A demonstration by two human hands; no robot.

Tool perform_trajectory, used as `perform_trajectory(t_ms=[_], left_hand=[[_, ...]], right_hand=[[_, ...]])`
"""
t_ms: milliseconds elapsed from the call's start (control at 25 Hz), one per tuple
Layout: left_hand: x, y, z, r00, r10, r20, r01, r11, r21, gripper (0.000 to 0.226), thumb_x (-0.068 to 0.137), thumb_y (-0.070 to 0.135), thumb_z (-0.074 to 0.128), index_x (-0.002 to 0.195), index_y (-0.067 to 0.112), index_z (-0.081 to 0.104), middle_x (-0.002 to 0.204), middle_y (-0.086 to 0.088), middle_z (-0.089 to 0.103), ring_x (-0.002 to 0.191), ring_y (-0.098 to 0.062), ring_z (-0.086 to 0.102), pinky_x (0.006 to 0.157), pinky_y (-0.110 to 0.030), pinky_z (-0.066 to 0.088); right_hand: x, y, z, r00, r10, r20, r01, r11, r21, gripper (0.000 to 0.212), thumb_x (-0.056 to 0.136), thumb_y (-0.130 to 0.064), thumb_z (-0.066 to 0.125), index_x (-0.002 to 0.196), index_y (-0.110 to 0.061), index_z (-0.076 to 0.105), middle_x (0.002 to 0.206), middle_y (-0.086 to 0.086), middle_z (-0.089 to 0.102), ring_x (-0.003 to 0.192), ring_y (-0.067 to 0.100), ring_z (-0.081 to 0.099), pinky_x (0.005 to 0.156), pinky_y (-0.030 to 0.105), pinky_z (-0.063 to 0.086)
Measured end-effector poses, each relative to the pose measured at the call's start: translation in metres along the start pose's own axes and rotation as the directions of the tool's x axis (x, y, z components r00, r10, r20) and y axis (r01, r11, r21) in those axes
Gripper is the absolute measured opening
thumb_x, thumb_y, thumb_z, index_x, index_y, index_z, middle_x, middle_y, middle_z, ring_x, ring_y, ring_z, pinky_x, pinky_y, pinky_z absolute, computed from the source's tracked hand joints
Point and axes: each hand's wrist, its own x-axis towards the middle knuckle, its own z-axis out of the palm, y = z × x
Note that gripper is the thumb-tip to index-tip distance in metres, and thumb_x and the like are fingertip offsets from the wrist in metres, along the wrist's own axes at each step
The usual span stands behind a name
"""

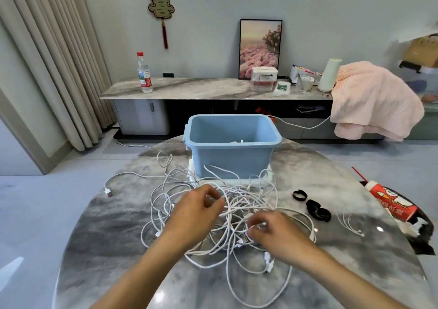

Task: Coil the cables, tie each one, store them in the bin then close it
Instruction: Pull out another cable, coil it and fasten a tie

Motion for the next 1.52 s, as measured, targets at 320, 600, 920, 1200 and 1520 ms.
perform_trajectory(t_ms=[320,600,920,1200,1520], left_hand=[[0.003,-0.062,0.026,0.898,-0.103,0.428,-0.262,0.655,0.708,0.036,0.084,0.023,0.061,0.119,0.031,0.058,0.124,-0.002,0.062,0.116,-0.026,0.059,0.088,-0.035,0.049],[0.003,-0.056,0.032,0.855,-0.063,0.515,-0.33,0.7,0.633,0.025,0.08,0.047,0.07,0.09,0.026,0.058,0.102,-0.002,0.066,0.096,-0.025,0.062,0.067,-0.028,0.037],[-0.004,-0.051,0.04,0.875,0.213,0.435,-0.435,0.741,0.512,0.049,0.08,0.045,0.068,0.117,0.022,0.046,0.106,-0.001,0.062,0.097,-0.024,0.06,0.076,-0.034,0.044],[-0.005,-0.041,0.054,0.917,0.268,0.294,-0.379,0.816,0.437,0.024,0.081,0.025,0.064,0.064,0.014,0.051,0.069,-0.003,0.059,0.073,-0.029,0.061,0.059,-0.031,0.041],[-0.032,0.034,-0.019,0.878,0.472,-0.085,-0.475,0.833,-0.282,0.017,0.096,0.031,0.06,0.093,0.019,0.071,0.062,-0.009,0.063,0.053,-0.021,0.058,0.054,-0.032,0.05]], right_hand=[[-0.004,0.01,0.0,0.983,-0.148,0.107,0.173,0.939,-0.298,0.037,0.086,-0.038,0.068,0.121,-0.031,0.061,0.119,-0.007,0.065,0.105,0.014,0.061,0.087,0.029,0.048],[0.01,0.029,0.013,0.982,-0.141,0.123,0.178,0.909,-0.376,0.059,0.082,-0.029,0.069,0.136,-0.034,0.047,0.139,-0.012,0.047,0.122,0.014,0.052,0.095,0.032,0.047],[-0.007,0.022,0.005,0.952,-0.068,0.298,0.154,0.948,-0.277,0.024,0.078,-0.047,0.074,0.089,-0.027,0.067,0.087,-0.01,0.067,0.082,0.011,0.064,0.072,0.03,0.05],[-0.019,0.002,0.033,0.81,-0.115,0.575,0.118,0.992,0.032,0.052,0.081,-0.026,0.077,0.129,-0.034,0.058,0.102,-0.013,0.065,0.077,0.004,0.063,0.079,0.025,0.05],[-0.017,-0.024,-0.049,0.711,-0.242,-0.661,0.341,0.94,0.023,0.029,0.077,-0.019,0.08,0.084,-0.025,0.053,0.068,-0.014,0.053,0.058,0.005,0.048,0.056,0.02,0.038]])
